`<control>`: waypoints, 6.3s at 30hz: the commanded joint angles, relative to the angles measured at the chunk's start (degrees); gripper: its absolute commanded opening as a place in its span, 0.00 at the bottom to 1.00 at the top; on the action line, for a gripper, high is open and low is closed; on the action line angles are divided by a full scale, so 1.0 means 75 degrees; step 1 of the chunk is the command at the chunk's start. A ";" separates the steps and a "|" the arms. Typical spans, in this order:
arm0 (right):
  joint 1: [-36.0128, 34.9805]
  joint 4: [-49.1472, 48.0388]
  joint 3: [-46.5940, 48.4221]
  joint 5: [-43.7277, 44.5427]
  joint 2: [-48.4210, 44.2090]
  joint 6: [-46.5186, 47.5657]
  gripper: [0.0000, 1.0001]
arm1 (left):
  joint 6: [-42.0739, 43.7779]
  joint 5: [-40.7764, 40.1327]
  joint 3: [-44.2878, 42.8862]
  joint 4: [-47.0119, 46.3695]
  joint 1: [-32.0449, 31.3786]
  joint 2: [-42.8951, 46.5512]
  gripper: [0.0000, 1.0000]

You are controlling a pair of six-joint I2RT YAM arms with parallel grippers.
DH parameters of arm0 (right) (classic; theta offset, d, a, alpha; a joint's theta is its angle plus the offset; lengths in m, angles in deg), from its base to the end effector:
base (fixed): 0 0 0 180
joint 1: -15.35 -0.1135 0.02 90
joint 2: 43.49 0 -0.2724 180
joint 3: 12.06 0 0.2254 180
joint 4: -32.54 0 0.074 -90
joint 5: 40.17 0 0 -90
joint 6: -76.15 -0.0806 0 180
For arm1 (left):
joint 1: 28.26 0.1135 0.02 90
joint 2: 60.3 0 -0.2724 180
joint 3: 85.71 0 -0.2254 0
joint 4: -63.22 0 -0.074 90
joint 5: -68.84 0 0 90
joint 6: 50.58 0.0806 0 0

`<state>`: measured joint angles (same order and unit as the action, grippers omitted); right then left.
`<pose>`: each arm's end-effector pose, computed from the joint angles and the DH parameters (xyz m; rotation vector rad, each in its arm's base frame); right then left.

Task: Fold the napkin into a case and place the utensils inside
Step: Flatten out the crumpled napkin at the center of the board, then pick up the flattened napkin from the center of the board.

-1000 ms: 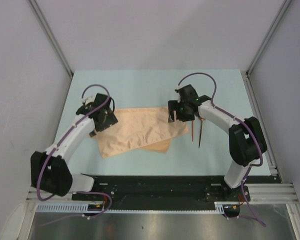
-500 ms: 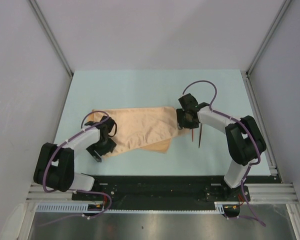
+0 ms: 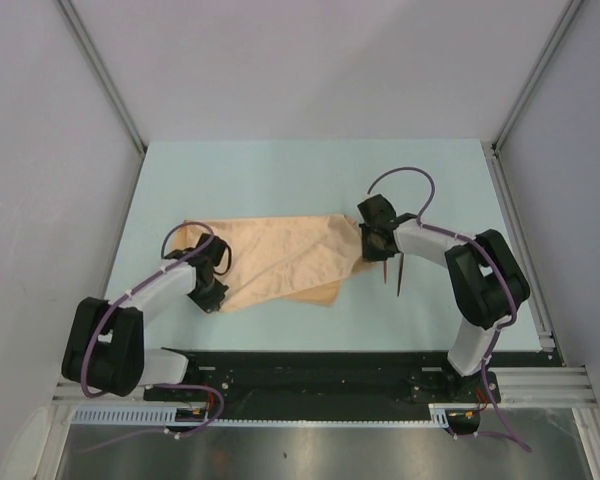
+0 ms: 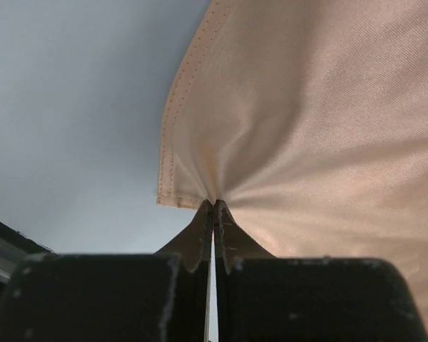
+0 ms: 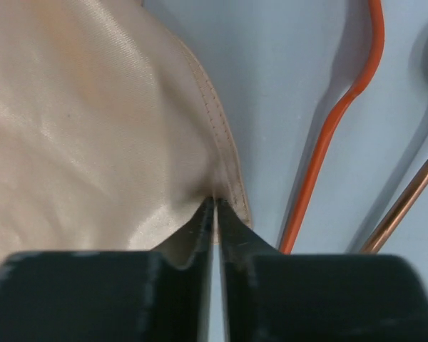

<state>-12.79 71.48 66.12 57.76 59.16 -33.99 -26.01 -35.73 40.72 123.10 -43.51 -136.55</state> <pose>0.3171 0.1570 0.1484 -0.1422 2.6580 0.0889 0.1818 -0.0285 0.1405 -1.2405 2.5931 0.1591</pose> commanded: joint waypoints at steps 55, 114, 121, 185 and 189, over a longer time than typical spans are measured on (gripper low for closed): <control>-0.0750 -0.1433 0.0667 -0.0071 -0.1220 -0.0385 0.00 | 0.2419 0.0782 -0.3114 -0.1507 0.0883 0.1415 0.00; -0.0784 -0.0483 0.1108 -0.0703 -0.0255 -0.1379 0.88 | 0.4082 0.2259 -0.3097 -0.1651 0.0639 -0.0734 0.69; -0.0454 -0.0709 -0.0337 -0.1737 -0.0960 -0.2049 0.82 | 0.4236 0.2107 -0.2089 -0.1438 0.0615 0.1235 0.72; 0.1209 -0.3158 -0.3983 -0.4396 -0.2858 -0.1440 0.04 | 0.1846 0.0009 -0.0565 -0.1344 0.2912 -0.1001 0.56; 0.1233 -0.2865 -0.4029 -0.4420 -0.2952 -0.1381 0.04 | 0.2020 -0.0132 -0.0378 -0.1997 0.2900 -0.1037 0.36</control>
<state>-3.90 49.14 36.31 25.30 39.30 -45.86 -11.04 -36.63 36.68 113.40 -22.11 -142.63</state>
